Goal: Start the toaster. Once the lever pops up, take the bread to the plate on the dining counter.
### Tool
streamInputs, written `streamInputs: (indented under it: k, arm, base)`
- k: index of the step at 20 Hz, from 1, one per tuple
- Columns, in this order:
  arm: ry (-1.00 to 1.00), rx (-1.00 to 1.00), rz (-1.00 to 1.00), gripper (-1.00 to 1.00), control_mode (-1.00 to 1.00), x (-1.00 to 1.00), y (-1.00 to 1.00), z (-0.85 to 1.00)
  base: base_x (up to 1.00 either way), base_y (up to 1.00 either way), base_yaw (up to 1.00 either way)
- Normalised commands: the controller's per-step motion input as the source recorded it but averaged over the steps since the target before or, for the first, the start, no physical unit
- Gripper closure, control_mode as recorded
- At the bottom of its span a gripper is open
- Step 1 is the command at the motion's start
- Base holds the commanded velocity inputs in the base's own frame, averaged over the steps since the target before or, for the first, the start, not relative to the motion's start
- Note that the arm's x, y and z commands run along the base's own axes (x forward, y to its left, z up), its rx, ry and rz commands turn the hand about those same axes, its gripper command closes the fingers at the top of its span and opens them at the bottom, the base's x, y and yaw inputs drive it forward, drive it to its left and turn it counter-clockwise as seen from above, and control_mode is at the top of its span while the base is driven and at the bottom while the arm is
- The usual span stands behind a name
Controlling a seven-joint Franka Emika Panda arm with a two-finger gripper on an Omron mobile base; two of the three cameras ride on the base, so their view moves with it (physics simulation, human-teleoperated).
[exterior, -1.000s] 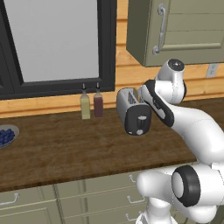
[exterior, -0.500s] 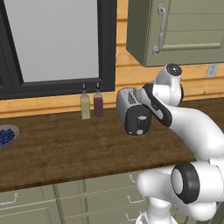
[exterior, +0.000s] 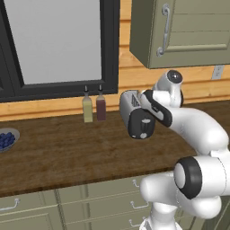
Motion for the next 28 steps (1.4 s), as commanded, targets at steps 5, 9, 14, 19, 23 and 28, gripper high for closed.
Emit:
streamInputs:
  k: [5,9,14,19,23,28]
  arm:
    - [0.0,0.0,0.0,-1.0,-1.0,0.15,0.0,-0.08]
    - [0.0,0.0,0.0,-1.0,-1.0,0.18,0.0,-0.1]
    - [0.0,0.0,0.0,-1.0,-1.0,0.14,0.0,-0.11]
    - [0.0,0.0,0.0,-1.0,-1.0,0.22,0.0,-0.11]
    - [0.0,0.0,0.02,-1.0,-1.0,0.25,0.0,-0.08]
    - [0.0,0.0,0.04,-1.0,-1.0,0.22,0.0,-0.01]
  base:
    - [0.0,0.0,0.0]
    - [0.0,0.0,0.0]
    - [0.0,0.0,0.0]
    - [0.0,0.0,0.0]
    - [0.0,0.0,0.0]
    - [0.0,0.0,0.0]
